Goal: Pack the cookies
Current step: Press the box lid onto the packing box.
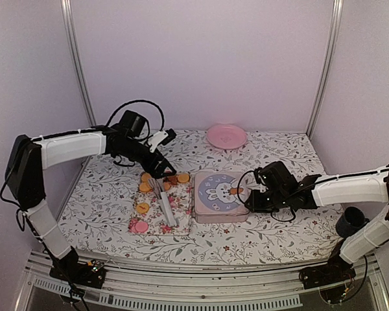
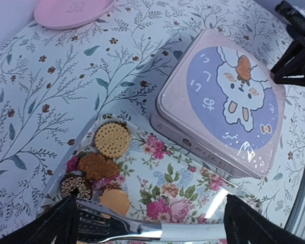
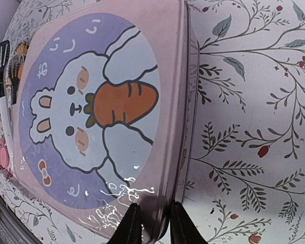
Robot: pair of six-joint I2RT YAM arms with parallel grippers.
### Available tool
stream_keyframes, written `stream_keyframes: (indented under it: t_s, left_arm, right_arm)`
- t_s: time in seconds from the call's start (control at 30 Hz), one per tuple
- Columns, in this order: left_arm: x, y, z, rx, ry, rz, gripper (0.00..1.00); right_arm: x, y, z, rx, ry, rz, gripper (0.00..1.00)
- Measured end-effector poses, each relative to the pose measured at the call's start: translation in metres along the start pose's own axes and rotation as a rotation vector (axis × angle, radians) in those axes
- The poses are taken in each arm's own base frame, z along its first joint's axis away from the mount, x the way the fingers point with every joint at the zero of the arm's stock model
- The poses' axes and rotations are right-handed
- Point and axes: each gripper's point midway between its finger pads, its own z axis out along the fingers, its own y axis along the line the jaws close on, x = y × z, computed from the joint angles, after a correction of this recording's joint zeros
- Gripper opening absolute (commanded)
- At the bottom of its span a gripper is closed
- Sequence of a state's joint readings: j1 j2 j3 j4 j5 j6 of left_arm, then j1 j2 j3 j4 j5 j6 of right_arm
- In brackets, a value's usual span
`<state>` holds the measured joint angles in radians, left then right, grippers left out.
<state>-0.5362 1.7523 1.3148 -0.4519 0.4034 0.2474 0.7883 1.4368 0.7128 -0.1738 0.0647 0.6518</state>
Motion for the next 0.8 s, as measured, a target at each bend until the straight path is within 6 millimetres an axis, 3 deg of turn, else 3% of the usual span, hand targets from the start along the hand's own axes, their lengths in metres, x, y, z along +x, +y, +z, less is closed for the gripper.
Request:
stream_keyframes:
  t_s: [0.13, 0.2, 0.33, 0.43, 0.53, 0.6, 0.7, 0.8]
  left_arm:
    - [0.008, 0.028, -0.036, -0.067, -0.043, -0.036, 0.99]
    - [0.014, 0.040, -0.053, -0.100, -0.060, -0.053, 0.99]
    - [0.037, 0.067, -0.083, -0.169, -0.085, -0.107, 1.00]
    - [0.060, 0.084, -0.097, -0.218, -0.095, -0.146, 1.00]
    - [0.085, 0.093, -0.103, -0.257, -0.102, -0.181, 0.99]
    - [0.105, 0.098, -0.105, -0.284, -0.109, -0.205, 0.99]
    - [0.134, 0.112, -0.108, -0.350, -0.140, -0.245, 0.99]
    - [0.155, 0.127, -0.116, -0.424, -0.205, -0.291, 0.99]
  right_arm:
    - [-0.002, 0.002, 0.001, -0.009, -0.009, 0.019, 0.24]
    - [-0.002, 0.002, 0.000, -0.009, -0.009, 0.023, 0.32]
    - [-0.012, 0.008, -0.006, 0.000, -0.007, 0.014, 0.66]
    - [-0.051, 0.029, -0.023, -0.034, -0.076, -0.007, 1.00]
    - [-0.097, 0.043, -0.049, -0.066, -0.183, -0.012, 0.99]
    - [-0.125, 0.038, -0.069, -0.063, -0.266, 0.001, 0.99]
    - [-0.158, 0.006, -0.096, 0.010, -0.383, 0.045, 0.99]
    - [-0.173, -0.035, -0.113, 0.129, -0.476, 0.090, 0.99]
